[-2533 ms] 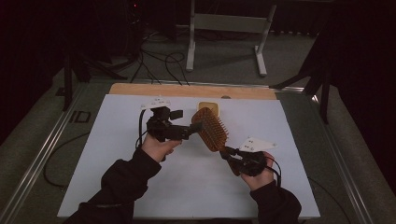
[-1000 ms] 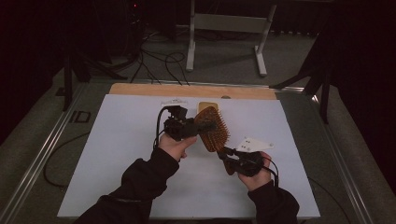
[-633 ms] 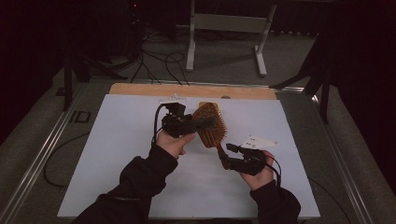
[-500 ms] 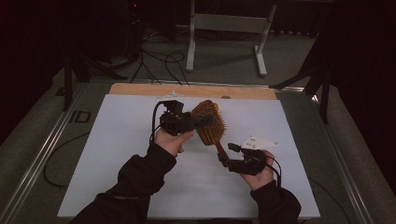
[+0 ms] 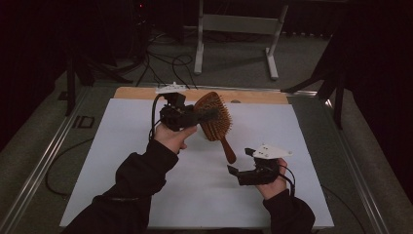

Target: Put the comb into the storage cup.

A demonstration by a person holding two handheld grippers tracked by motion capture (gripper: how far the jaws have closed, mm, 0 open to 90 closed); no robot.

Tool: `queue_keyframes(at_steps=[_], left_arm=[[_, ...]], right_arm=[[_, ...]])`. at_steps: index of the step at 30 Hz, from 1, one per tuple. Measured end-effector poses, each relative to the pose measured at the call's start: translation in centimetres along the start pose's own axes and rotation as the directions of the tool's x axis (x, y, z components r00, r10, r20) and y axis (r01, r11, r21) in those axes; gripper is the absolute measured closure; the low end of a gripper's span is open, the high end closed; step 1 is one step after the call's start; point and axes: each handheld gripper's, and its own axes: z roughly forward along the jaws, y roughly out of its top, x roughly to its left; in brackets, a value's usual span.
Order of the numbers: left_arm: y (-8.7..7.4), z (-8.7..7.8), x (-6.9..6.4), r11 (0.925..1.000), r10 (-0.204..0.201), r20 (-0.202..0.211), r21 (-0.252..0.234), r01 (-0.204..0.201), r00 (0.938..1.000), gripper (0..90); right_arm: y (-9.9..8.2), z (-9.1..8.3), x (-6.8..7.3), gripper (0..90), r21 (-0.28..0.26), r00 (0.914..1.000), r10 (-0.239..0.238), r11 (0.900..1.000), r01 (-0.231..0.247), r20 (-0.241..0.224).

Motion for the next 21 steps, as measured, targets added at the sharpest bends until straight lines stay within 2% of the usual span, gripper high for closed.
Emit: queue_keyframes(at_steps=[4,11,21], left_arm=[[0.5,-0.3,0.3,1.0000,0.002,-0.003,-0.009,-0.002,1.0000,53.9],[1.6,-0.8,0.6,0.9993,0.002,-0.004,-0.036,-0.002,1.0000,53.9],[3.6,-1.3,1.5,0.9977,0.006,-0.036,-0.067,-0.008,0.9993,53.9]], right_arm=[[-0.2,-0.2,0.0,8.9,0.002,0.9999,0.002,1.0000,-0.002,0.010],[-0.8,-0.7,-0.1,9.0,0.005,0.9993,-0.021,0.9998,0.021,0.031],[-1.5,-1.3,-0.2,9.0,0.007,0.9990,-0.025,0.9997,0.025,0.037]])
